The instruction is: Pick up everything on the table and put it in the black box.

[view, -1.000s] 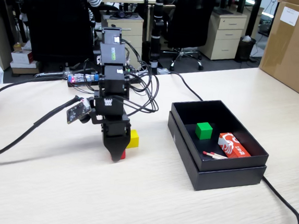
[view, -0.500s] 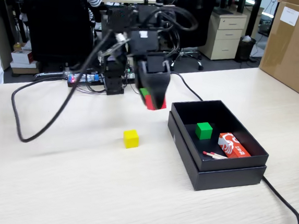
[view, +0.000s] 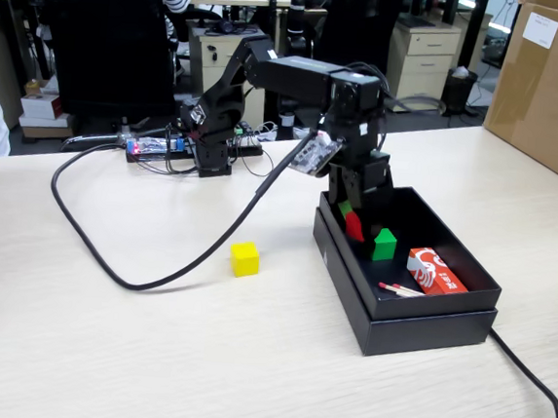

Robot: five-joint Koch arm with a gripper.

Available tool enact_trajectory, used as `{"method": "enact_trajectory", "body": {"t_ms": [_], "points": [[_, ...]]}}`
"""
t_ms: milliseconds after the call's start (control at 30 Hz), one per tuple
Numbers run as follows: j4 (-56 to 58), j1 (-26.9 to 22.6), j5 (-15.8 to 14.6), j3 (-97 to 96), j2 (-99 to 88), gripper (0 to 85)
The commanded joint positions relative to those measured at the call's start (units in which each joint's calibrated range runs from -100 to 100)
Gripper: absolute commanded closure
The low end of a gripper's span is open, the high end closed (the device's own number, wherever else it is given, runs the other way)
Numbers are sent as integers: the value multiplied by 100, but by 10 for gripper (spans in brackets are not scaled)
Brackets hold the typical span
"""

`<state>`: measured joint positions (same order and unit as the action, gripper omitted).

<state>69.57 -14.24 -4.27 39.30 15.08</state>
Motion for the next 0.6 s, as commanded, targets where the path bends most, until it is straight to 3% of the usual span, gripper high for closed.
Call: {"method": "enact_trajectory", "body": {"t_ms": [0,33,267,367,567], "points": [[-67,20,-54,359,-34,843],[-67,49,-54,277,116,738],[-50,59,-54,-31,276,477],[-50,63,-54,-58,104,411],[-59,122,-49,-176,-1307,402]]}}
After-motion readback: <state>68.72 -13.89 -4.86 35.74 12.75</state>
